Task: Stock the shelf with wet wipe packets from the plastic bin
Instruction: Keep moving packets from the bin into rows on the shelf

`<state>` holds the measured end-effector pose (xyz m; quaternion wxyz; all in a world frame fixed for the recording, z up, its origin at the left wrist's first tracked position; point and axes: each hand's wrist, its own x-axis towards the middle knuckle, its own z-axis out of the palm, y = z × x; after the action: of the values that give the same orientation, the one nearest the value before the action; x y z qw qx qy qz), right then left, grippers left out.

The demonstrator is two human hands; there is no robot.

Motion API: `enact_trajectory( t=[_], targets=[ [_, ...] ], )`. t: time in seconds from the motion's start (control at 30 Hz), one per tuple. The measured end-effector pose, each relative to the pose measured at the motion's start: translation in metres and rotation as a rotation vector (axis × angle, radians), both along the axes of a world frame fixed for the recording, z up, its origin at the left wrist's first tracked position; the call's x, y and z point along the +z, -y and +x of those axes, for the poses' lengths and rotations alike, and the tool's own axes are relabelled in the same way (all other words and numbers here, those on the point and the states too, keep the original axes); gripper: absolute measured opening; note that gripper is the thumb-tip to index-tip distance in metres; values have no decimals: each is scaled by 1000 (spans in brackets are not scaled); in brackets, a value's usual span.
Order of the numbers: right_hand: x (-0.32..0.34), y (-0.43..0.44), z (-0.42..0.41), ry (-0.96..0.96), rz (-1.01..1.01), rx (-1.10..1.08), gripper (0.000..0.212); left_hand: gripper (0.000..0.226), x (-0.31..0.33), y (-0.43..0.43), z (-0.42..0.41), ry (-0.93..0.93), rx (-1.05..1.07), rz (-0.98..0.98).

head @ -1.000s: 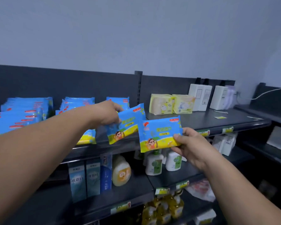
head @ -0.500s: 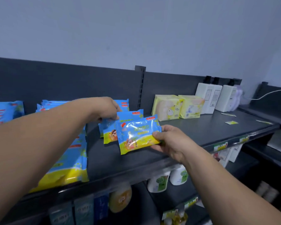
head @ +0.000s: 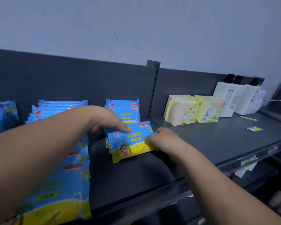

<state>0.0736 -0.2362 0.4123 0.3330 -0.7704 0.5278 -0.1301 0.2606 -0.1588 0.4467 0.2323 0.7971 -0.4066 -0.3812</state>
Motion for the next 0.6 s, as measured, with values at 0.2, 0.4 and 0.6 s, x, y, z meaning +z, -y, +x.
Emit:
enact_trajectory(
  t=[0.2, 0.4, 0.6],
  targets=[
    [3, 19, 0, 254, 319, 201, 66, 71, -6, -4, -1, 102, 24, -1],
    [3, 15, 17, 355, 394, 277, 69, 73, -6, -5, -8, 21, 67, -16],
    [-2, 16, 15, 524, 373, 286, 110, 142, -5, -8, -10, 191, 44, -105]
  ],
)
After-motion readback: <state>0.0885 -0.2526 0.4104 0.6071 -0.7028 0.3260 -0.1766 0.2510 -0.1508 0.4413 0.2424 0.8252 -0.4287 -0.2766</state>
